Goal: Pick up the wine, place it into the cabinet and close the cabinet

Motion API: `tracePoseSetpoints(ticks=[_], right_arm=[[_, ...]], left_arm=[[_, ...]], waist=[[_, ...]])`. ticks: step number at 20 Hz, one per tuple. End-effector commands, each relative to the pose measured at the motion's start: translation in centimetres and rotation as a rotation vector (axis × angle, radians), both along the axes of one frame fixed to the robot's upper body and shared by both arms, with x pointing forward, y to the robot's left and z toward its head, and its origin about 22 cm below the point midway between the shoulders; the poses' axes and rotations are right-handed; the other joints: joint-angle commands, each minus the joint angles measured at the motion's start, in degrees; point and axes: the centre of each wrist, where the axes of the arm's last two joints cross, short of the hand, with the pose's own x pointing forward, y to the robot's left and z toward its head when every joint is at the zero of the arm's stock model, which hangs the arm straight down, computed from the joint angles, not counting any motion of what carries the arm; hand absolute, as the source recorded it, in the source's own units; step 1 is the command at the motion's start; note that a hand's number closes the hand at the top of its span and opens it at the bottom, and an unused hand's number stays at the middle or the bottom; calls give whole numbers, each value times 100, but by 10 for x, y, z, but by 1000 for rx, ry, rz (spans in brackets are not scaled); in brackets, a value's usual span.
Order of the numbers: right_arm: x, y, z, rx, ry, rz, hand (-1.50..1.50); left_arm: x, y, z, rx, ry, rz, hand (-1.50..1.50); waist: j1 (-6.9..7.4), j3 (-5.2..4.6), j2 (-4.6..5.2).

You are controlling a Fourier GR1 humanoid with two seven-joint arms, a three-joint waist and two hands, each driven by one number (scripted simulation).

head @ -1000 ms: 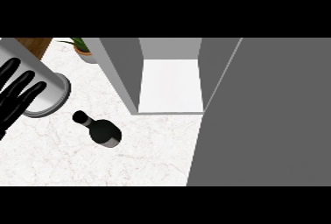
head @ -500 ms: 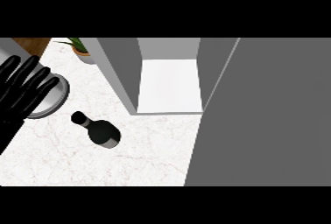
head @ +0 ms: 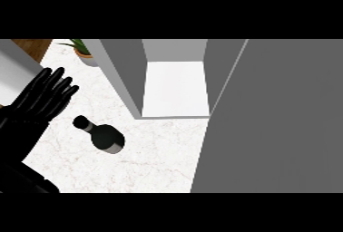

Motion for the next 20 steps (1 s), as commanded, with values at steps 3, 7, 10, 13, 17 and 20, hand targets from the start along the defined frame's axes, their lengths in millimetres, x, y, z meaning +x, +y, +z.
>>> tracePoseSetpoints(ticks=[3,7,10,13,17,20], right_arm=[[-32,-17,17,-8,-113,-93,-150],[-38,-18,22,-25,-103,-90,-150],[-31,-9,19,-3,-108,-79,-150],[-34,-18,22,-32,-119,-89,-150],[-33,-19,25,-45,-103,-88,-150],[-32,-16,25,-24,-120,-99,-150]], left_arm=[[0,13,-39,15,21,26,-150],[10,14,-52,31,14,77,-150],[8,23,-59,29,29,67,-150],[-4,24,-105,47,51,87,-150],[16,42,-98,71,53,100,-150],[-1,42,-124,71,70,100,-150]], waist=[[12,1,-4],[-25,-4,-9],[39,0,-1],[-16,-5,-4],[10,1,4],[22,-2,-5]])
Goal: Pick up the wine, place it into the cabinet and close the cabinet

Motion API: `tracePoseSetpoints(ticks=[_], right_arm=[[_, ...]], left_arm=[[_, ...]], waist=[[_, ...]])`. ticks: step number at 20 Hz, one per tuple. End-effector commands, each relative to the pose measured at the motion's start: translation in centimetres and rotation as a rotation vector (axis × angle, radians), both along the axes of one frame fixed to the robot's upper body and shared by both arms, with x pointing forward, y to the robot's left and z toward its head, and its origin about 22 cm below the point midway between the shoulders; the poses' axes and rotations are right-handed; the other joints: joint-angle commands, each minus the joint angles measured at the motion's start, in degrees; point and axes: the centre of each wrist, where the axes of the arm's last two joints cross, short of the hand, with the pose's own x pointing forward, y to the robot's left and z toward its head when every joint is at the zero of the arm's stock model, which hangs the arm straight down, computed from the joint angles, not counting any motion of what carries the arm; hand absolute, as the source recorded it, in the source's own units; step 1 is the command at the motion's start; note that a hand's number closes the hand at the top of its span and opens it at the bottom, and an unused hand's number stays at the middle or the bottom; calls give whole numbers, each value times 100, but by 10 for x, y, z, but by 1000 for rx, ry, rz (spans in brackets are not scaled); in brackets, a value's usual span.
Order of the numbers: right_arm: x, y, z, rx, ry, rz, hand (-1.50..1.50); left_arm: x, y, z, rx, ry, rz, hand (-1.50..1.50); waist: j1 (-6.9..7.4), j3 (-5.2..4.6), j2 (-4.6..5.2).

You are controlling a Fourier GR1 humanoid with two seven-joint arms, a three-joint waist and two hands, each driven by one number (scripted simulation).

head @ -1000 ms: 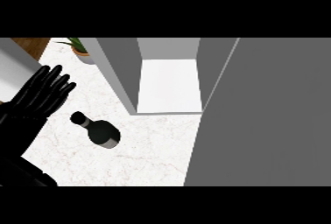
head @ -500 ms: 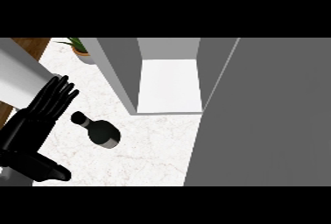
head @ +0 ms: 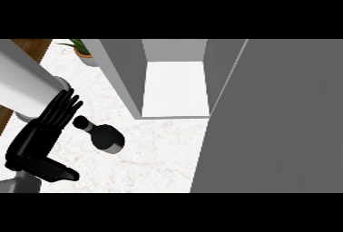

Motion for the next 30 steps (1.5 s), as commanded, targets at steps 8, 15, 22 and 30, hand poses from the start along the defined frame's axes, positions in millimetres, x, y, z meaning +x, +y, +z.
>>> tracePoseSetpoints(ticks=[8,15,22,30], right_arm=[[-27,-14,21,7,-115,-62,-150],[-39,-22,21,-2,-109,-53,-150],[-34,-14,22,0,-96,-45,-150],[-35,-16,18,-13,-90,-43,-150]], left_arm=[[20,10,-42,38,41,-6,-150],[11,4,-78,39,50,27,-150],[12,17,-107,23,90,-6,-150],[17,6,-137,-74,172,-61,-150]], waist=[[-32,0,14],[-31,6,4],[-7,-1,9],[-115,-6,21]])
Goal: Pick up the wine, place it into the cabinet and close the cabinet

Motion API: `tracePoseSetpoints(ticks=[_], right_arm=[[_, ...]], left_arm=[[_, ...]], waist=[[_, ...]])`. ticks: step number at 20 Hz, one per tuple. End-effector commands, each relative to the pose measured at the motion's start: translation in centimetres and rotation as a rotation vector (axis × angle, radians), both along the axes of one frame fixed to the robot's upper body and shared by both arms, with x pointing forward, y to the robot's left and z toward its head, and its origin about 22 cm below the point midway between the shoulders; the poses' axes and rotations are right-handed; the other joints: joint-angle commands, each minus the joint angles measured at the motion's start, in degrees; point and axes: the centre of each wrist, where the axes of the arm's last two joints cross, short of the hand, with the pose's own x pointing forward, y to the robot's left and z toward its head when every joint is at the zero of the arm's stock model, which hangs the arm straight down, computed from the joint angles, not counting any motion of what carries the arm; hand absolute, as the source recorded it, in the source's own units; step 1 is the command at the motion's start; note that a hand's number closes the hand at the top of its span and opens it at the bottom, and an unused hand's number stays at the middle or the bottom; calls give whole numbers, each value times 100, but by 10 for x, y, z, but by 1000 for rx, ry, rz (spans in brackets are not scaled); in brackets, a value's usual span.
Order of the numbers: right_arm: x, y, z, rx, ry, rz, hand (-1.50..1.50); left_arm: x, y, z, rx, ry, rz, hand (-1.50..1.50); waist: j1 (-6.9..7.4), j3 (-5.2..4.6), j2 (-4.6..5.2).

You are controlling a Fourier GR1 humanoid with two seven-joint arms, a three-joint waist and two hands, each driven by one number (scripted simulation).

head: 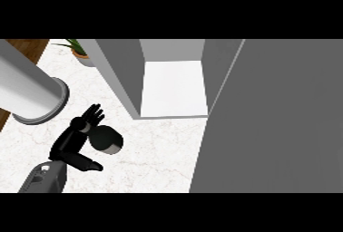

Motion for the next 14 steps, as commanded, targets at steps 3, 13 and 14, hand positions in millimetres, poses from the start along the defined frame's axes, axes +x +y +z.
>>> tracePoseSetpoints(ticks=[3,13,14], right_arm=[[-33,-18,14,7,-101,-40,-150],[-31,-18,20,10,-98,-29,-150],[-30,-12,15,12,-87,-23,-150]], left_arm=[[-4,-7,-16,-53,7,-58,-150],[7,-19,-19,-108,-32,-24,-150],[7,-20,-20,-109,-47,-27,-150]], waist=[[11,7,-6],[2,0,-6],[-3,-2,-5]])
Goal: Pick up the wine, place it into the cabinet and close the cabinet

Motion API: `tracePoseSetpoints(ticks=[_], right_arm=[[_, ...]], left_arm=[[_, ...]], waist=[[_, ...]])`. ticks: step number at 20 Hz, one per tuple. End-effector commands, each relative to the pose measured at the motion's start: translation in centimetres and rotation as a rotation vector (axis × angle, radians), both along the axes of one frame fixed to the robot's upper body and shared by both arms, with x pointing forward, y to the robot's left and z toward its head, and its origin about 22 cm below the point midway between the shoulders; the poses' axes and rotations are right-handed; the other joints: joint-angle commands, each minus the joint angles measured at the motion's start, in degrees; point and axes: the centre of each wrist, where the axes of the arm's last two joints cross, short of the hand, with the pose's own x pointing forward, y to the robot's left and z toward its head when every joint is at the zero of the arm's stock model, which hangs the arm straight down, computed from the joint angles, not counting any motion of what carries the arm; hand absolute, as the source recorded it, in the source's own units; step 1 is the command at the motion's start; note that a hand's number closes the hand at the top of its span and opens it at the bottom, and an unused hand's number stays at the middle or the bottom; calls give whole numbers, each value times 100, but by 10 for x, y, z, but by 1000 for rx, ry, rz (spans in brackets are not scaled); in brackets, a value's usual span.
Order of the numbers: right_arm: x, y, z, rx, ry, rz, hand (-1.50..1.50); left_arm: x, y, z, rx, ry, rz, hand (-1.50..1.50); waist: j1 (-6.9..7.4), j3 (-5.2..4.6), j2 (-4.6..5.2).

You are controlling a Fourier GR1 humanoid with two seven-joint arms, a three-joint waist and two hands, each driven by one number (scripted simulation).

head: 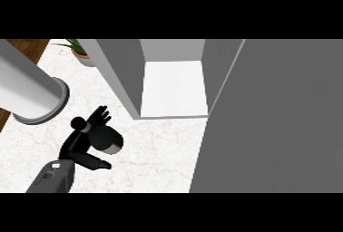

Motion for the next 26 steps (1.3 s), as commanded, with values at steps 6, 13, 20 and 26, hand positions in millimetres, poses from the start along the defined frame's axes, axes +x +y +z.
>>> tracePoseSetpoints(ticks=[6,13,20,26], right_arm=[[-32,-18,13,17,-86,-36,-150],[-26,-11,12,28,-58,-36,-150],[-23,-14,8,18,-64,-52,-150],[-36,-15,7,28,-69,-56,-150]], left_arm=[[1,-4,-3,-127,-90,-32,150],[5,-9,-1,-85,-187,-29,150],[-39,-18,-23,-55,-190,241,150],[-41,-38,-14,-103,-188,178,150]], waist=[[28,9,-9],[45,1,-3],[184,18,-45],[145,19,-44]])
